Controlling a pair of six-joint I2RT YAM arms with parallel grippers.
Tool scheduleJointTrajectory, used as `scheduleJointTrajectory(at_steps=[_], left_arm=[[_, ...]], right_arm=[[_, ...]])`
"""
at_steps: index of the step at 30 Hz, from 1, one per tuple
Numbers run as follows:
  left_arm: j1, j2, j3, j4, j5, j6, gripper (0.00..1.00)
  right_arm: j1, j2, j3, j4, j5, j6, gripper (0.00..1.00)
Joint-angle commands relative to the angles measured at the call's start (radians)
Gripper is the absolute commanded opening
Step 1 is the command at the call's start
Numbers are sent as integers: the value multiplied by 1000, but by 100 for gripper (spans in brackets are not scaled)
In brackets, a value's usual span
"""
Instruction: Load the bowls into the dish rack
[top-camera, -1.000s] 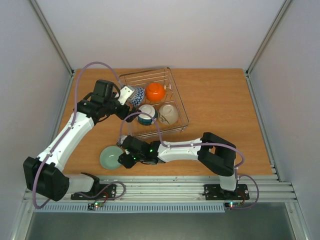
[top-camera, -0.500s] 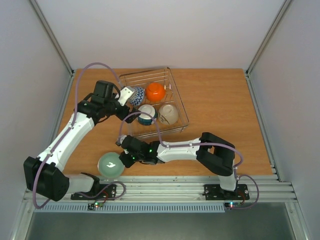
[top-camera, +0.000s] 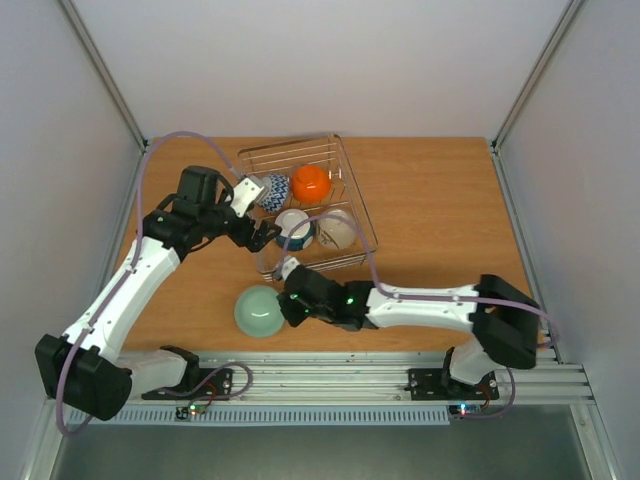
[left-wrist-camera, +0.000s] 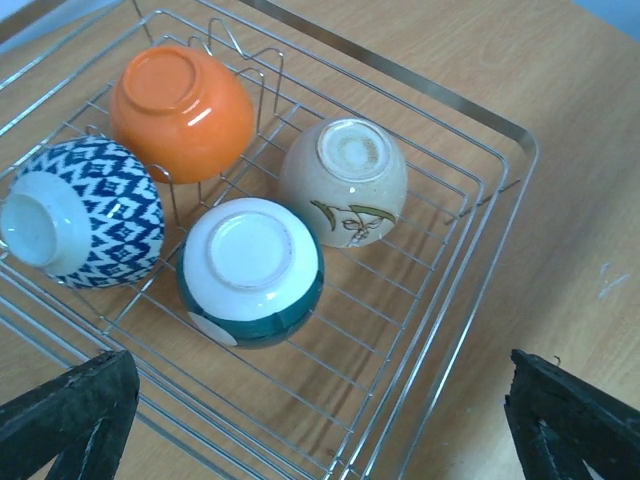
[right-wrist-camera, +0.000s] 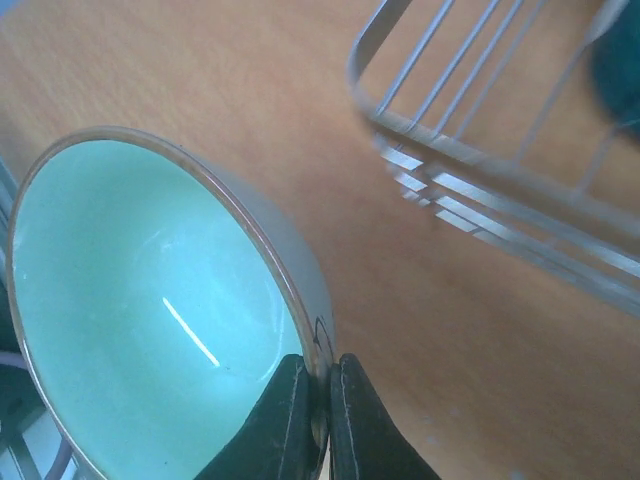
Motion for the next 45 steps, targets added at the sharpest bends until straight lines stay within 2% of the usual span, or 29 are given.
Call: scheduleJointTrajectory(at_steps=[1, 9, 18, 25, 36, 40, 45], left_arm=[[6, 29, 31, -16, 84, -15, 99], [5, 62, 21, -31, 190, 8, 99], [6, 33, 40, -99, 366, 42, 99], [5, 115, 61, -163, 416, 73, 99], [6, 144, 53, -150, 415, 71, 99], [5, 158, 52, -155, 424, 72, 100], [5, 165, 49, -157, 434, 75, 99]], right_arm=[[-50, -178, -14, 32, 68, -40, 1], [-218, -338, -62, 26, -35, -29, 1], [-329, -356, -69, 36, -77, -33, 1], [-393, -373, -108, 92, -113, -25, 1], [-525, -505, -257, 329, -374, 34, 1], [-539, -492, -287, 430, -448, 46, 1], [-548, -421, -323, 647, -574, 118, 1]])
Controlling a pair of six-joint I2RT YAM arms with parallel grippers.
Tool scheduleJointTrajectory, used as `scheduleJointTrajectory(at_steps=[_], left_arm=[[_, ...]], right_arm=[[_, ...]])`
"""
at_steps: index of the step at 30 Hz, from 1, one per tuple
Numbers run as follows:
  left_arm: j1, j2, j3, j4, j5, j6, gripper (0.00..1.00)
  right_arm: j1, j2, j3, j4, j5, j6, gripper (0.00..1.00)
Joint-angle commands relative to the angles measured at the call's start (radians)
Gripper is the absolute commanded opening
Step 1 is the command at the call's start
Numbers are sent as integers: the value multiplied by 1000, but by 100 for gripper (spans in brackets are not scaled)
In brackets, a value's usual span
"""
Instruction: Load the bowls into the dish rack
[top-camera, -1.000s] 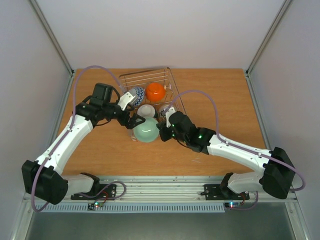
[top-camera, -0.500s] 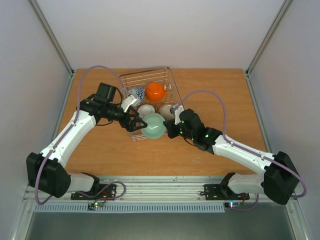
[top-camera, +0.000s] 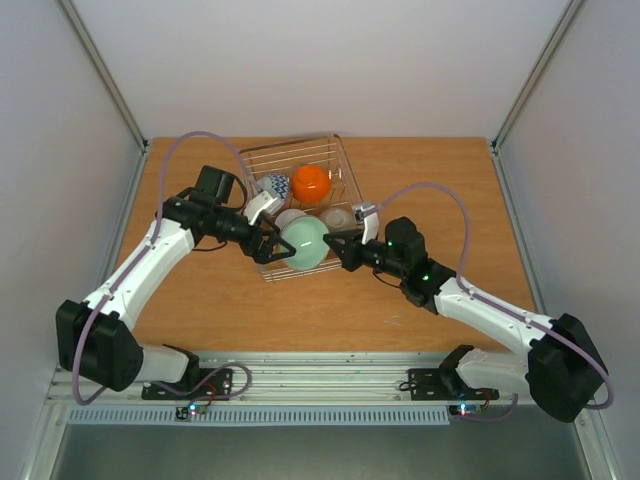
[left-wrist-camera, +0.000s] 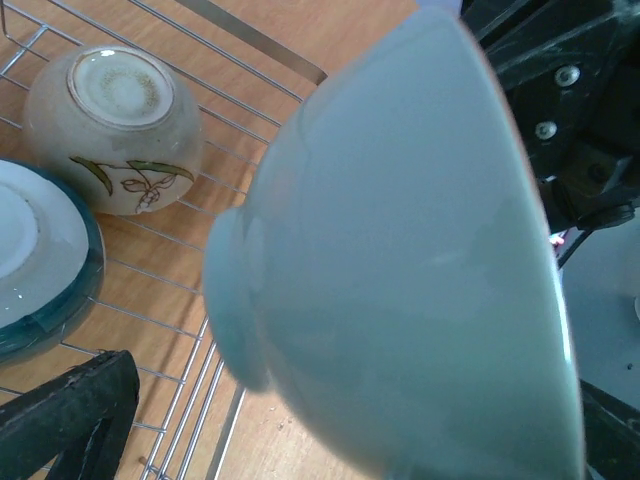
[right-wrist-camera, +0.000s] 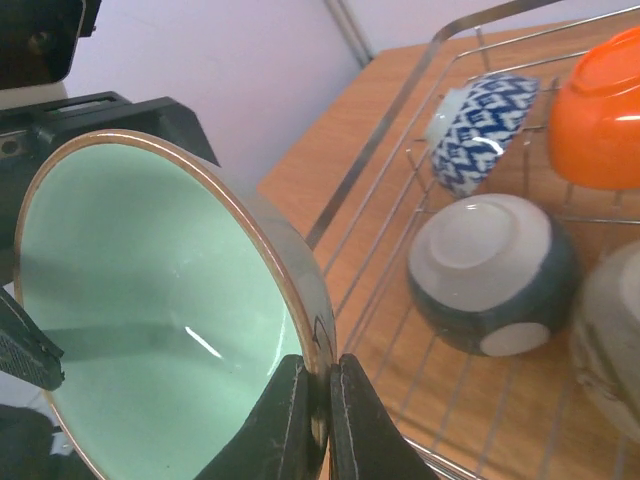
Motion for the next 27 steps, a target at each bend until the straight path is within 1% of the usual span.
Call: scheduleJointTrajectory(at_steps=[1, 6, 9, 10, 13, 14, 18, 19, 22, 25, 26, 27], left_arm=[[5, 13, 10, -4, 36, 18, 99], [4, 6, 7, -10, 46, 24, 99], [5, 4, 6, -12, 54, 30, 99], [5, 5, 6, -17, 61, 35, 94], [5, 22, 15, -39, 83, 55, 70], [4, 32, 20, -47, 86, 60, 65], [5, 68, 36, -78, 109, 79, 62], [5, 79, 39, -85, 113, 82, 59], [4, 94, 51, -109, 127, 97, 38], [4, 102, 57, -117, 134, 107, 6], [4, 101, 57, -114, 130, 104, 1], [5, 104, 56, -113, 126, 102, 1]], right_arm=[[-8, 58, -9, 313, -158, 82, 1], [-16, 138, -52, 500, -204, 117, 1], [-17, 144, -78, 561, -191, 111, 1], [-17, 139, -85, 570, -188, 107, 1], [-17, 107, -98, 559, -166, 87, 1], [-17, 96, -97, 545, -163, 77, 1], [-17, 84, -87, 513, -161, 52, 1], [-18, 86, -87, 513, -162, 50, 1], [-17, 95, -89, 528, -162, 51, 1], [-17, 112, -85, 537, -168, 55, 1], [-17, 118, -83, 536, -169, 55, 4], [-17, 121, -81, 532, -168, 54, 10]])
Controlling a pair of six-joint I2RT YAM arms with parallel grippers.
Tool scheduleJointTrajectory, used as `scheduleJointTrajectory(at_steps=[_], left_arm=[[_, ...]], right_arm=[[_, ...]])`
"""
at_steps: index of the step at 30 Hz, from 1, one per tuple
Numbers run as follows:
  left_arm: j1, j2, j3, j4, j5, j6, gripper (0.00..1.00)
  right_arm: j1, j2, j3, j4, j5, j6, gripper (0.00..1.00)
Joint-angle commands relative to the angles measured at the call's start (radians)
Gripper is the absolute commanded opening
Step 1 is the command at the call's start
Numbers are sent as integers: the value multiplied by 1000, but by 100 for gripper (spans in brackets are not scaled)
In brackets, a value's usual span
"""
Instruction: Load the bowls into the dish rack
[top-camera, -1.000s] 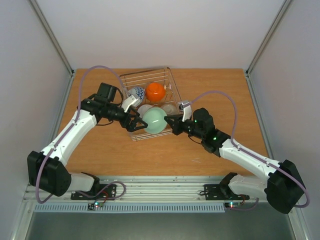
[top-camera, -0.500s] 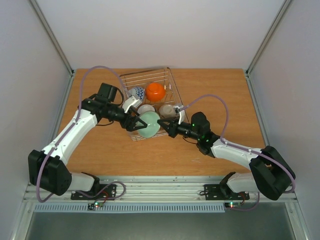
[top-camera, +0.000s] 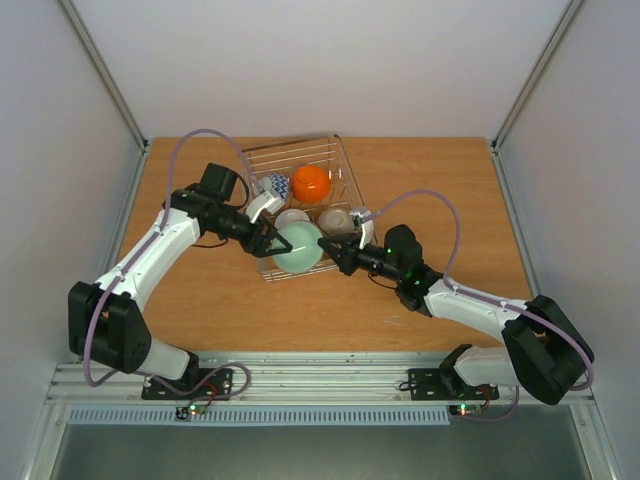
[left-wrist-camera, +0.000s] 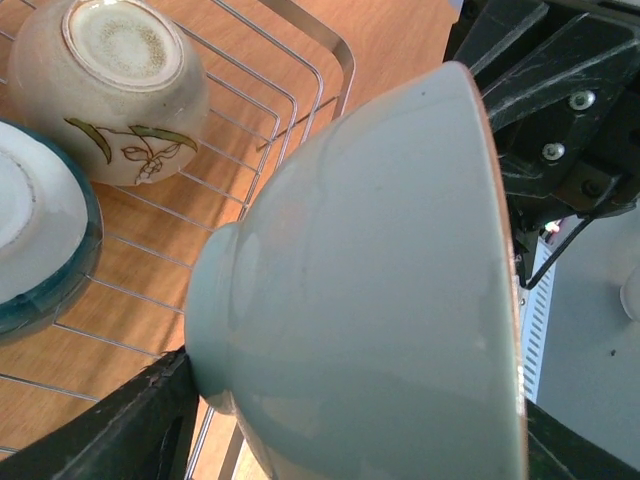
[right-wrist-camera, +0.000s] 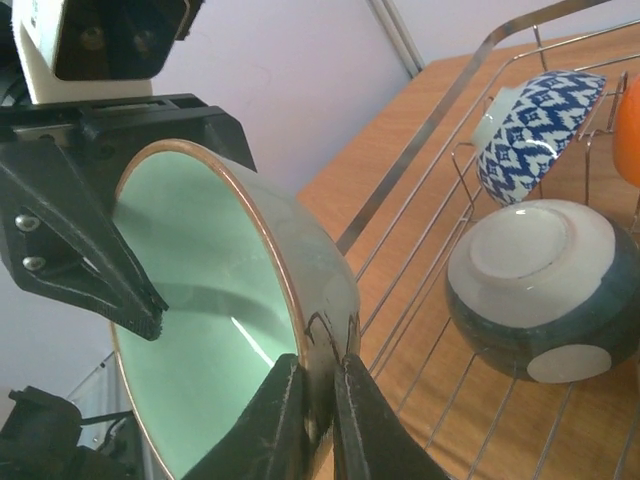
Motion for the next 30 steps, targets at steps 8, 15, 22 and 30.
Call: scheduleJointTrajectory(at_steps=[8, 15, 22, 30], left_arm=[[-12, -18, -6, 34, 16, 5, 1], [-13, -27, -27, 97, -57, -46, 1], [-13, -25, -31, 122, -97, -63, 0], [-14, -26, -44, 183, -208, -107, 0]], right_arm=[[-5, -36, 47, 69, 11, -32, 48], [-5, -37, 47, 51, 26, -32, 51], [-5, -33, 43, 44, 33, -32, 51], [-4, -65, 27, 2, 50, -77, 52]])
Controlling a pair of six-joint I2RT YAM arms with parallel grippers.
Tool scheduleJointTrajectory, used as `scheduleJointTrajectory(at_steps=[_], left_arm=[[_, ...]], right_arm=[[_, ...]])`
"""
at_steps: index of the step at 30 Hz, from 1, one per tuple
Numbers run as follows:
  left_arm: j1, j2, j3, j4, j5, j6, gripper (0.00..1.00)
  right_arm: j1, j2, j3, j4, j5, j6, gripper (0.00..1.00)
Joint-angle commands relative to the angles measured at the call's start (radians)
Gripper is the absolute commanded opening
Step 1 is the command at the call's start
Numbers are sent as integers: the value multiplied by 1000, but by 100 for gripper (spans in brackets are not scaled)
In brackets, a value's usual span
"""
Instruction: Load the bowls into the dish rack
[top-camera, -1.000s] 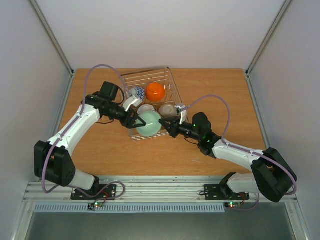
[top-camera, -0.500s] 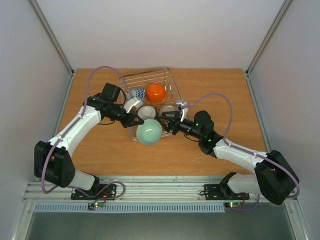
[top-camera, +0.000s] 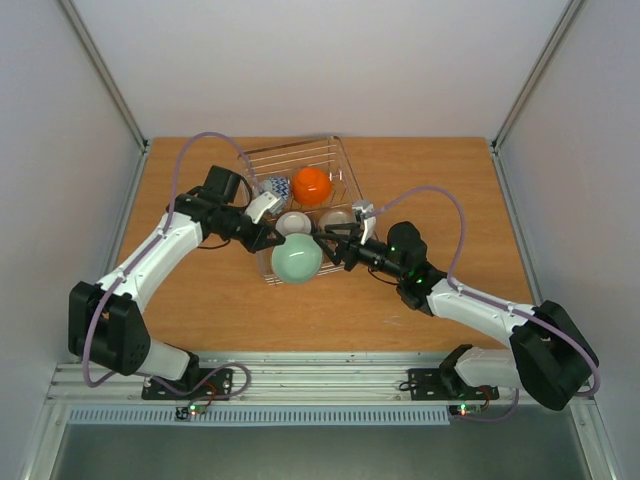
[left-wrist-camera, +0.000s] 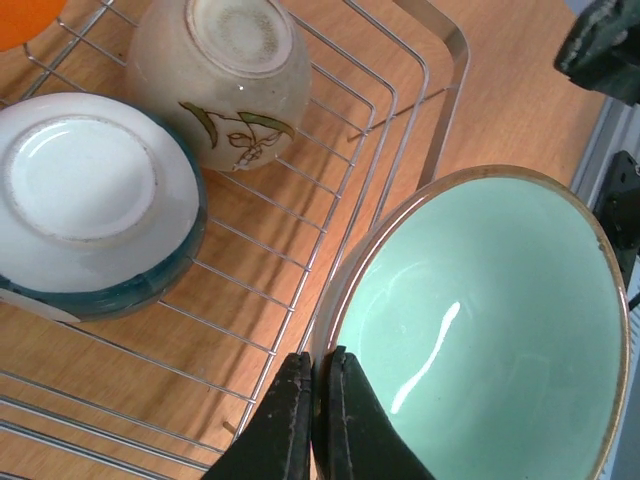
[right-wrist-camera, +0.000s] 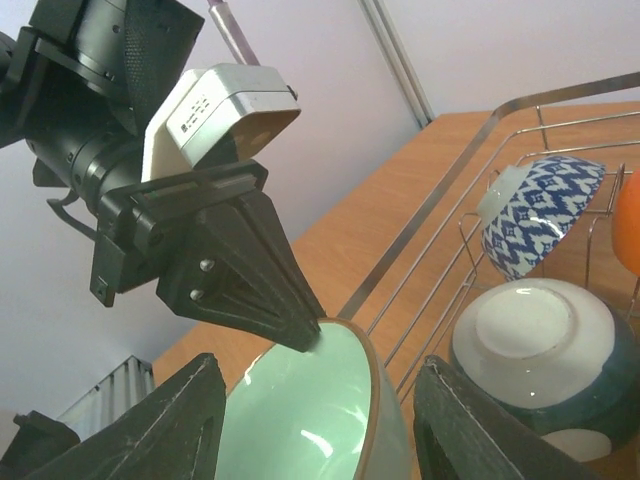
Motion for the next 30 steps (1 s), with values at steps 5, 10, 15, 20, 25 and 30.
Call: scheduleJointTrajectory(at_steps=[5, 10, 15, 20, 25, 30], left_arm=[[1, -32, 6, 117, -92, -57, 1], [-1, -58, 1, 125, -99, -59, 1], [0, -64, 8, 125, -93, -66, 1], [0, -77, 6, 123, -91, -70, 0], [1, -104, 5, 119, -77, -71, 0], [2, -136, 5, 108, -46, -67, 1]], right_arm=[[-3, -54, -16, -42, 14, -9, 52], [28, -100, 48, -264, 83, -42, 53], [77, -94, 107, -368, 128, -76, 53], [113, -49, 143, -416, 172, -99, 51], [134, 5, 149, -406, 189, -99, 50], [141, 32, 155, -405, 206, -104, 47]])
